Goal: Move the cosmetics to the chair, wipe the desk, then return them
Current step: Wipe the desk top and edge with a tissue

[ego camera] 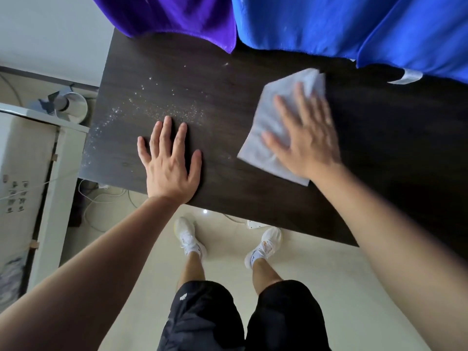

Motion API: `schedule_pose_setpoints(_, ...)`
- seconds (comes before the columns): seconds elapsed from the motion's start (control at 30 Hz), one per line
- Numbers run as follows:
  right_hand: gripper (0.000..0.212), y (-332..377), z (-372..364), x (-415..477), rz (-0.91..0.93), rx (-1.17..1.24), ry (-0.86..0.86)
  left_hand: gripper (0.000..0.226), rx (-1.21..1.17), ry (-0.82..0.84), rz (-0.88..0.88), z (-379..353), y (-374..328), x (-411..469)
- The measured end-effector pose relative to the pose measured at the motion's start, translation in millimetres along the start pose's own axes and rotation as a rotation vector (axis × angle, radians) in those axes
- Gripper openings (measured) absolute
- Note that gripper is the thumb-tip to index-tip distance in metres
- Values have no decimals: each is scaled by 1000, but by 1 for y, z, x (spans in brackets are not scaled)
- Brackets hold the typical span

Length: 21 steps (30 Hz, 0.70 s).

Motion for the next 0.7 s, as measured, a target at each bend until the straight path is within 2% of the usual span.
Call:
schedule_pose_setpoints(0.07,78,-13,1,1,-237,22,-51,63,-8,-9,-3,-2,1,0)
schedule_pose_setpoints(0.17,77,2,-1,3,-393,62,-108,62,-26,-6,-10,-4,3,2)
schedule_pose_setpoints(0.37,80,51,-17,-28,-366,23,-18,63,-43,78,-31,2,3,5)
schedule_pose_setpoints(0.53,85,75,-30,-48,-373,-31,-16,61,112,70,-338,20,54,25)
schedule_pose_setpoints(0.6,87,87,-31,-42,-383,-37,-20,60,127,47,-360,24,86,32)
schedule_pose_setpoints(0.7,87,111,-32,-24,-375,-36,-57,58,78,15,-369,22,96,35)
Point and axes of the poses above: each hand's wrist, its own x-axis towards the middle knuckle, its own z-axis out of the back of the hand, y = z × x, the point moved 5 cm from there along x, towards the middle knuckle, and after that the axes turned 7 degrees about y, right-handed, at the moved point
